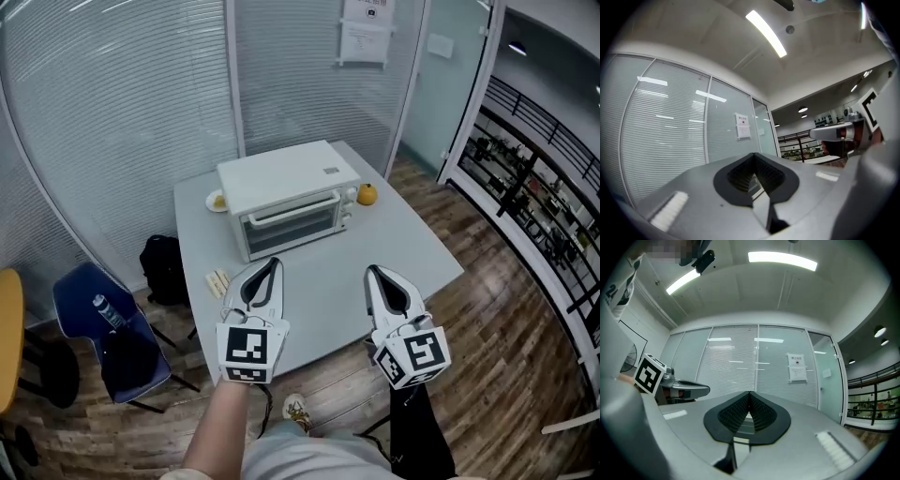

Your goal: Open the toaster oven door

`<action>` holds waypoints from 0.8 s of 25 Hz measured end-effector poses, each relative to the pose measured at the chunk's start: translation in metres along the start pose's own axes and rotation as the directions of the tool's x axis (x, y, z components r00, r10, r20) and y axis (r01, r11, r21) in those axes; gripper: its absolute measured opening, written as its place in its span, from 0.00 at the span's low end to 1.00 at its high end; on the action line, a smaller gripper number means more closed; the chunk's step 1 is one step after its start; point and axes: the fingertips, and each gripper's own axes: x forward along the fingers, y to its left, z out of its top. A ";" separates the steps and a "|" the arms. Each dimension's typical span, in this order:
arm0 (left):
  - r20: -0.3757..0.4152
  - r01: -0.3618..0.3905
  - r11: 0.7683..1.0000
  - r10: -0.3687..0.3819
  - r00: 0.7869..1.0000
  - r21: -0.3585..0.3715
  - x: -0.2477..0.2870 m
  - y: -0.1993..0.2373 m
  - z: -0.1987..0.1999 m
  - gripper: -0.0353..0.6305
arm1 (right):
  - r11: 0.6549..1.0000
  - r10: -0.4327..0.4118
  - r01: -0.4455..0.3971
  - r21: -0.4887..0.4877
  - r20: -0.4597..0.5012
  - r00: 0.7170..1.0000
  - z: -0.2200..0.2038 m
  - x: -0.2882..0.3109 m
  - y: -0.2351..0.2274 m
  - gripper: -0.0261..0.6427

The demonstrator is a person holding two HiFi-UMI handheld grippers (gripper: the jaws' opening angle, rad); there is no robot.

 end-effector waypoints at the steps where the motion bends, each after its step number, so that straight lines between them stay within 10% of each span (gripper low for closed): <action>1: 0.000 0.001 1.000 -0.001 1.000 0.000 0.010 0.005 -0.001 0.14 | 1.000 -0.001 0.001 0.000 -0.001 1.000 -0.002 0.011 -0.004 0.04; 20: -0.081 -0.105 0.994 0.106 0.991 0.015 0.096 0.074 -0.045 0.14 | 0.993 0.121 -0.120 0.016 -0.075 0.990 -0.061 0.143 -0.028 0.04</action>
